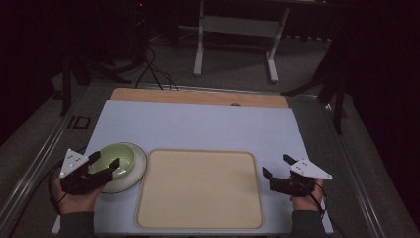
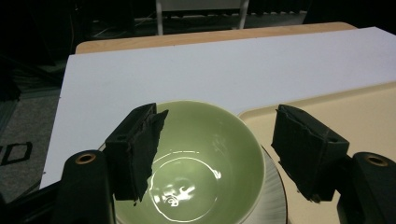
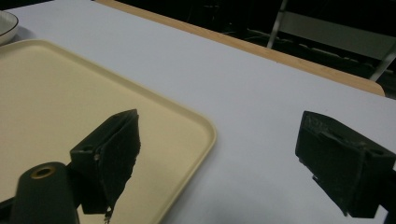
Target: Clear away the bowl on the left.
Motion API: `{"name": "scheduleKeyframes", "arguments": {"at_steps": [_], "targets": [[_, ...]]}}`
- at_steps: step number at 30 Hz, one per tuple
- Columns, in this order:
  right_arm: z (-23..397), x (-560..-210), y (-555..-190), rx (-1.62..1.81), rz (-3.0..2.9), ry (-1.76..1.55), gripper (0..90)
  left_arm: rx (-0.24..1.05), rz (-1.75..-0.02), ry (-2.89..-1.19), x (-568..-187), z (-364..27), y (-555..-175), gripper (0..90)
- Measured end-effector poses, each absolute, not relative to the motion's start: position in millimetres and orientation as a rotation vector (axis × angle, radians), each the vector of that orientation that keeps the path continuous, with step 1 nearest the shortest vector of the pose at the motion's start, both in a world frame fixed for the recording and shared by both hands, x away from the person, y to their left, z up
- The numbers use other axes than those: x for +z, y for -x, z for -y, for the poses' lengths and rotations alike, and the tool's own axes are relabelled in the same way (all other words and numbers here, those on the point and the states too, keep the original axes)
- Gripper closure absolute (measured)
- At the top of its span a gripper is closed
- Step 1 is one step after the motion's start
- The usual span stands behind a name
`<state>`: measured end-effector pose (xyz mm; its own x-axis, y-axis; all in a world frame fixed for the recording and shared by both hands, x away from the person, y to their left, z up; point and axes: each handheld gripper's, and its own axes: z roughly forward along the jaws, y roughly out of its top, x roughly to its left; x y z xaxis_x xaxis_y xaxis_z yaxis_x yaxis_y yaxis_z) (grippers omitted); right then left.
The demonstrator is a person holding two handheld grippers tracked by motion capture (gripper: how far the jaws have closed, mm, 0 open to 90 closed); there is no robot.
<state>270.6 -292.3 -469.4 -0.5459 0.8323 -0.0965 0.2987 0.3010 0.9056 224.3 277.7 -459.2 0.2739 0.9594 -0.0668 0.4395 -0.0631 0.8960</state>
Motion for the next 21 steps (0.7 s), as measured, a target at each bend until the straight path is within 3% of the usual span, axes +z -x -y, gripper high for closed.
{"name": "scheduleKeyframes", "arguments": {"at_steps": [21], "targets": [[290.3,-468.5,-269.4,1.2,-1.997,-0.974,13.3,0.761,-1.383,-1.579,-457.8,-303.3,-226.2,35.8]]}}
